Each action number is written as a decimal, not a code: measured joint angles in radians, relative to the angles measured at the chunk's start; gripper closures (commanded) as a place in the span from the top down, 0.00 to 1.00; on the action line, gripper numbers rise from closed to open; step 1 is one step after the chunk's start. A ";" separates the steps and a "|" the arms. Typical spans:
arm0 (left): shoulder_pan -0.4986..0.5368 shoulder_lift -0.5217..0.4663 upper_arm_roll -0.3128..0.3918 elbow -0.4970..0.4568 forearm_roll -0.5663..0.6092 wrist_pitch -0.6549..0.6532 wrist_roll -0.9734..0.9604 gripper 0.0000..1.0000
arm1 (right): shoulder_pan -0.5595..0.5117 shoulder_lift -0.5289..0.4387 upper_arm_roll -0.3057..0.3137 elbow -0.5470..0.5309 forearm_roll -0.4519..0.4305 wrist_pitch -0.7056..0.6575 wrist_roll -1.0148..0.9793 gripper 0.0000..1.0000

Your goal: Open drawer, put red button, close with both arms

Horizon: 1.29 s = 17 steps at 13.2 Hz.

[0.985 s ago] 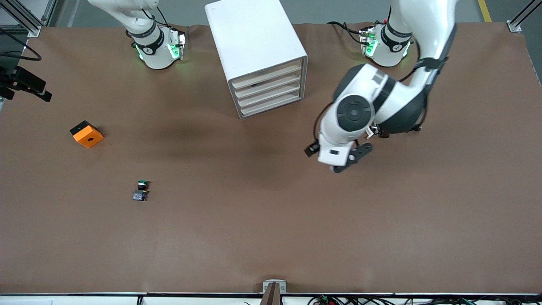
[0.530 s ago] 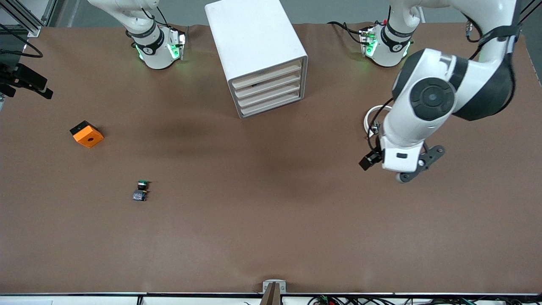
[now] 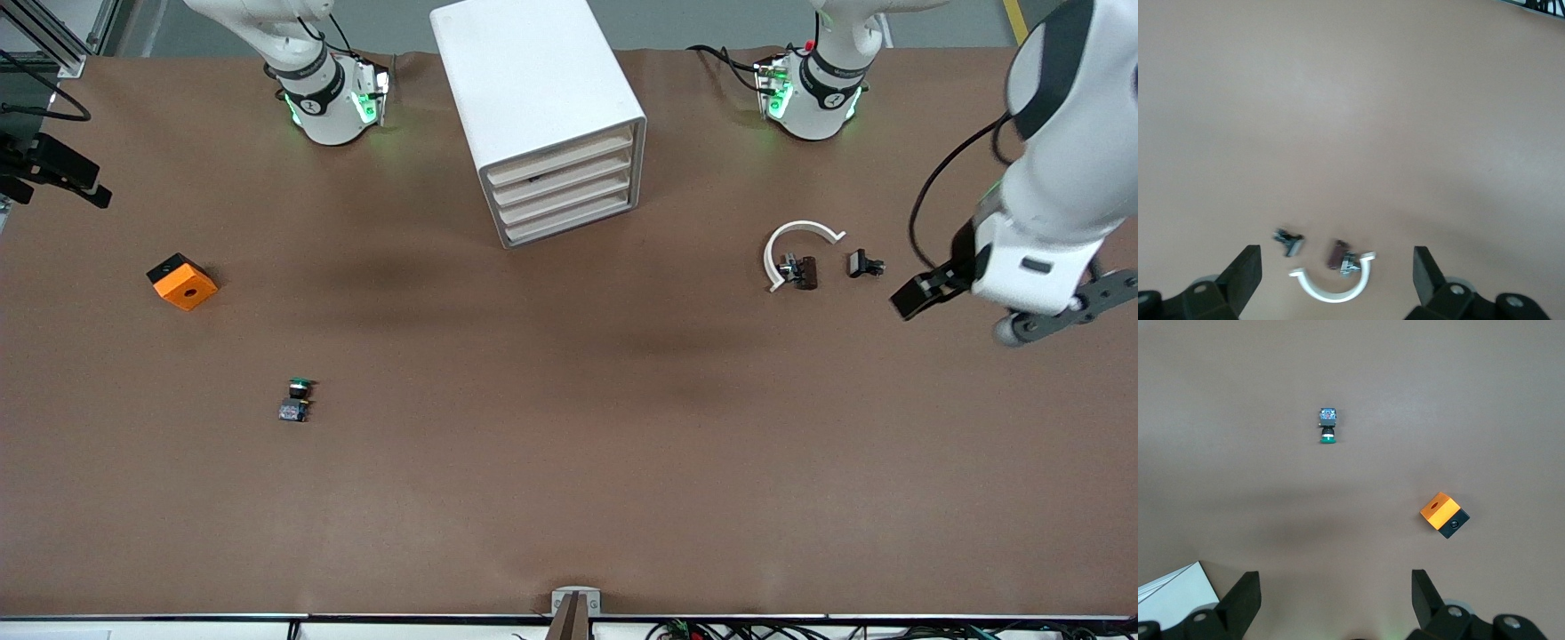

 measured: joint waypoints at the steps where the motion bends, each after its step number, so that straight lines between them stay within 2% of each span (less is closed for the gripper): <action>1: 0.000 -0.042 0.026 -0.017 -0.014 -0.015 0.066 1.00 | 0.000 0.000 0.000 0.000 0.000 0.000 0.000 1.00; 5: -0.031 -0.185 0.172 -0.093 -0.094 -0.035 0.305 1.00 | 0.000 0.000 0.000 0.000 0.000 -0.001 0.000 1.00; 6: -0.031 -0.207 0.189 -0.105 -0.103 -0.035 0.342 1.00 | 0.000 0.000 0.000 0.000 0.000 -0.001 0.000 1.00; 11: -0.043 -0.260 0.193 -0.142 -0.108 -0.035 0.363 1.00 | 0.000 -0.001 0.000 0.000 0.000 -0.005 0.000 1.00; 17: -0.049 -0.267 0.191 -0.151 -0.132 -0.043 0.363 1.00 | 0.000 -0.001 0.000 0.000 0.000 -0.006 0.000 1.00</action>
